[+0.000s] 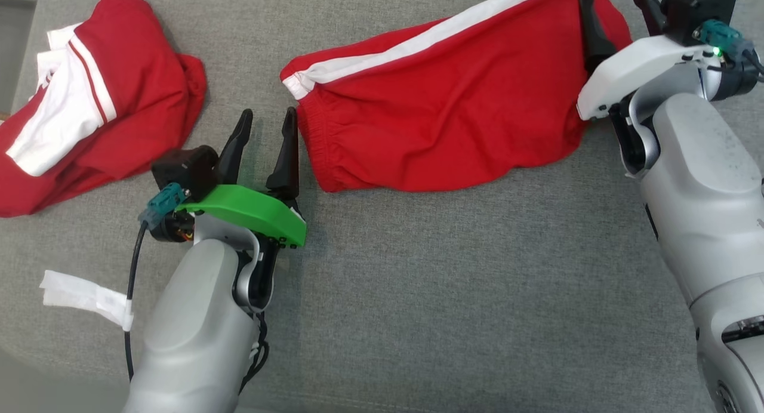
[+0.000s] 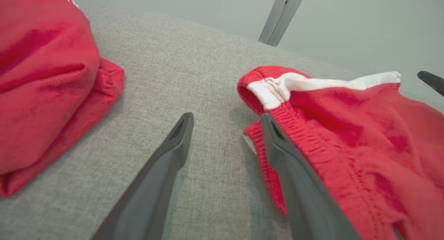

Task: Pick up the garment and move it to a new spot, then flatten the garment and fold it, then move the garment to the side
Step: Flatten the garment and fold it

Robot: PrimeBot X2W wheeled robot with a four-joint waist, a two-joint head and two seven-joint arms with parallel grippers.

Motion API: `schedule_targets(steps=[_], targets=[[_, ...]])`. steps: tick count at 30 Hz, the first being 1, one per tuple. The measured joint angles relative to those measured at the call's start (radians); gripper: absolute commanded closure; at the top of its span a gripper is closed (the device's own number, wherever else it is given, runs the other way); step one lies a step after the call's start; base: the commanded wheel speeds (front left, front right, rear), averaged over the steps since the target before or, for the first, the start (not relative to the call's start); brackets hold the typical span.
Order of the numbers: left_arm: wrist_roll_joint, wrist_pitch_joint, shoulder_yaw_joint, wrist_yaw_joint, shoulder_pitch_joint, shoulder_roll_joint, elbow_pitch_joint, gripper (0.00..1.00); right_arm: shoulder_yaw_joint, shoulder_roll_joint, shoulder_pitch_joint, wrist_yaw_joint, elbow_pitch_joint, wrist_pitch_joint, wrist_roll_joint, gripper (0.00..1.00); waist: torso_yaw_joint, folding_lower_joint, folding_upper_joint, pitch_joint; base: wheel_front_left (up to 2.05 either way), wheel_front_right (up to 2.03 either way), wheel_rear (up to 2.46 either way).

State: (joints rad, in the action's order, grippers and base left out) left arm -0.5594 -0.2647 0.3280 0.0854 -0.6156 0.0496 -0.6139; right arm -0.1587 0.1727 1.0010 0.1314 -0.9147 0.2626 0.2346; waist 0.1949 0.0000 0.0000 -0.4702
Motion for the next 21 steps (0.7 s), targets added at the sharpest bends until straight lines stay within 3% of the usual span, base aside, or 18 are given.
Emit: schedule_targets(steps=[6, 14, 15, 17, 21], targets=[[0.024, 0.000, -0.027, 0.000, 0.057, 0.000, 0.018, 0.00, -0.021, 0.022, -0.107, 0.000, 0.013, 0.000, 0.069, 0.00, -0.011, 0.0000, 0.0000, 0.035, 0.00, 0.00, 0.00], [0.045, 0.000, -0.035, 0.000, 0.115, 0.000, 0.024, 0.00, -0.139, 0.042, -0.178, 0.000, -0.064, -0.020, 0.196, 0.00, -0.020, 0.0000, 0.0000, 0.080, 0.00, 0.00, 0.00], [0.047, 0.000, -0.035, 0.000, 0.119, 0.000, 0.024, 0.00, -0.147, 0.042, -0.178, 0.000, -0.072, -0.023, 0.204, 0.45, -0.021, 0.0000, 0.0000, 0.082, 0.00, 0.00, 0.00], [0.053, 0.000, -0.032, -0.001, 0.123, 0.000, 0.024, 0.00, -0.173, 0.042, -0.178, 0.000, -0.089, -0.033, 0.225, 1.00, -0.021, 0.0000, 0.0000, 0.088, 0.00, 0.00, 0.00], [0.069, 0.000, -0.028, -0.008, 0.136, 0.000, 0.024, 0.00, -0.189, 0.033, -0.178, 0.000, -0.105, -0.023, 0.277, 1.00, -0.020, 0.0000, 0.0000, 0.103, 0.00, 0.00, 0.00]])
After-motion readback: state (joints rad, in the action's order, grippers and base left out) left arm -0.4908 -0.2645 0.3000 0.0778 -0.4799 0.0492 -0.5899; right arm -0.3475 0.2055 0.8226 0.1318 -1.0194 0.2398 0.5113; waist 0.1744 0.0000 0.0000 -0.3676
